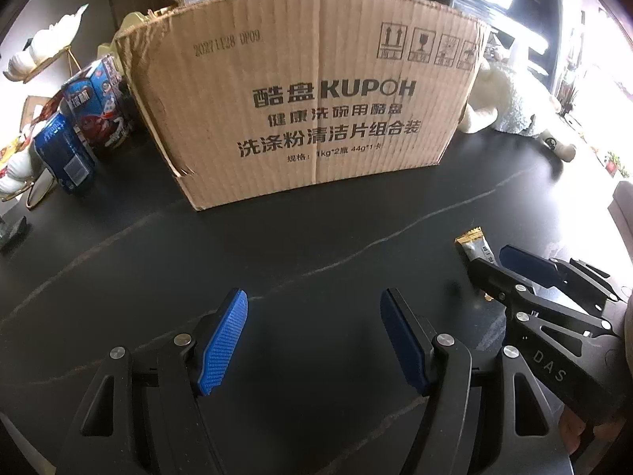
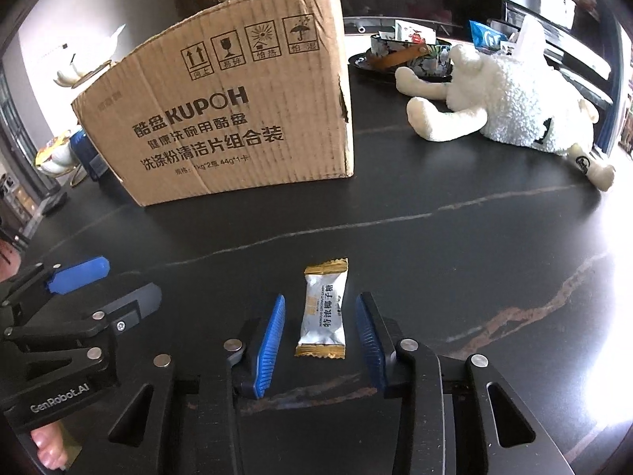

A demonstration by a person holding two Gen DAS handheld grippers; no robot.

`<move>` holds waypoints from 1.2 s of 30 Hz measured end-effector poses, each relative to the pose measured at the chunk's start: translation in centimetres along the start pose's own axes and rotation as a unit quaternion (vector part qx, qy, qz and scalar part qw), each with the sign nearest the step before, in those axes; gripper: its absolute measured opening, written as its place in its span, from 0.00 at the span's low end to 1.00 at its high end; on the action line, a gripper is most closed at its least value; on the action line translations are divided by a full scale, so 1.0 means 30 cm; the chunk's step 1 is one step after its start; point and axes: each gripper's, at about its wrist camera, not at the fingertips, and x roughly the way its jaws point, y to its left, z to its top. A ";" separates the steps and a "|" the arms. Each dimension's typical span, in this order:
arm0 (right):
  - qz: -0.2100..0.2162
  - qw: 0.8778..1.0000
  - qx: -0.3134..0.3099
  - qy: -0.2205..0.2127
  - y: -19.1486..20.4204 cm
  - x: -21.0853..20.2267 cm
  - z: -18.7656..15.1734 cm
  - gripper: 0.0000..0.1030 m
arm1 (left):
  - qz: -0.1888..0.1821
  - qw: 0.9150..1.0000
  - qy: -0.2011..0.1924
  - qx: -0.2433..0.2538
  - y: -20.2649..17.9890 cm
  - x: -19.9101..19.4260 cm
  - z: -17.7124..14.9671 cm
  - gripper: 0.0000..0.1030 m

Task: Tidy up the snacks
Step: 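Grasp the gold-white wrapped candy with the right gripper, then carry the gold-white candy into the box and open the right gripper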

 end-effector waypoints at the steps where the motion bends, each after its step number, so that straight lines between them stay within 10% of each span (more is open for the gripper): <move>1: 0.000 1.000 0.000 0.001 0.000 0.004 -0.001 0.35 | -0.001 1.000 0.002 -0.001 0.000 0.006 0.000 0.67; 8: -0.005 1.000 -0.008 0.003 0.007 0.019 -0.005 0.22 | -0.003 1.000 0.007 -0.001 0.001 0.021 0.003 0.67; 36: 0.018 0.998 -0.011 -0.067 0.114 -0.192 0.054 0.22 | 0.007 0.998 -0.066 -0.008 0.072 -0.224 0.020 0.67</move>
